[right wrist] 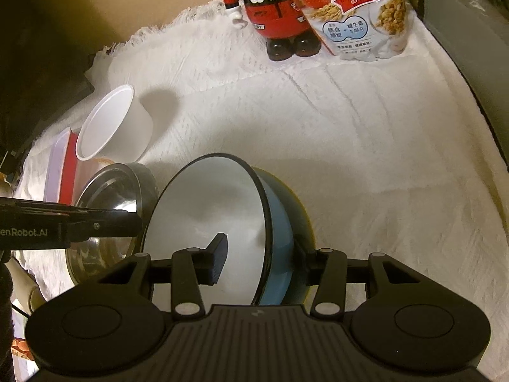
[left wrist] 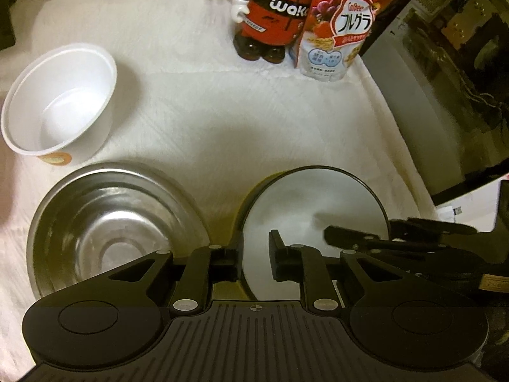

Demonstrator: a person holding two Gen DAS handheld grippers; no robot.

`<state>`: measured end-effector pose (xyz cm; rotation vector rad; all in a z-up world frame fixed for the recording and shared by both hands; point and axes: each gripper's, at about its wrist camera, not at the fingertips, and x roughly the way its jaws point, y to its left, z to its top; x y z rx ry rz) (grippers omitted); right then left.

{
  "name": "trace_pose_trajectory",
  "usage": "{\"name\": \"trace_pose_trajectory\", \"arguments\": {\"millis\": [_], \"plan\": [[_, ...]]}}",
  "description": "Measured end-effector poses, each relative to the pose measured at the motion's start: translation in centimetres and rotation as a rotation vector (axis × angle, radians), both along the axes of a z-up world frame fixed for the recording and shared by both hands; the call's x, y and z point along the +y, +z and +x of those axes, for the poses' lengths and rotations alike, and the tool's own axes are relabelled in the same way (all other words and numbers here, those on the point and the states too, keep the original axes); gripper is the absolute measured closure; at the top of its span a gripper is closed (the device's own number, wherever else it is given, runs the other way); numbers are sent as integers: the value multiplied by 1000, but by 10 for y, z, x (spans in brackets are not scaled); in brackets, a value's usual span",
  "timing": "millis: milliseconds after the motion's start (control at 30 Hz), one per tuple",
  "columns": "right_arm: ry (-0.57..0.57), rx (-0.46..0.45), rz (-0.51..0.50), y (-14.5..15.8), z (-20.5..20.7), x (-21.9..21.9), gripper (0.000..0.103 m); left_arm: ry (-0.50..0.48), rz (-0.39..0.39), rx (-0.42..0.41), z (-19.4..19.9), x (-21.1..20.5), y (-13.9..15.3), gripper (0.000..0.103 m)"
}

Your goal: Organize plates and bowls

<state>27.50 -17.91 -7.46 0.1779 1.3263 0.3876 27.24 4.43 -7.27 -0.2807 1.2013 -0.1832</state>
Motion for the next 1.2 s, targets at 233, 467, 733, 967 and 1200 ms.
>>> {"name": "trace_pose_trajectory", "arguments": {"millis": [233, 467, 733, 967, 1200], "plan": [[-9, -85, -30, 16, 3, -5, 58, 4, 15, 9, 1, 0, -4, 84], [-45, -50, -96, -2, 13, -16, 63, 21, -1, 21, 1, 7, -8, 84], [-18, -144, -38, 25, 16, -5, 61, 173, -166, -92, -13, 67, 10, 84], [123, -244, -43, 49, 48, 55, 47, 581, -120, -226, -18, 180, 21, 84], [194, -242, -59, 48, 79, 141, 31, 681, -80, -122, 12, 237, -9, 83]]}}
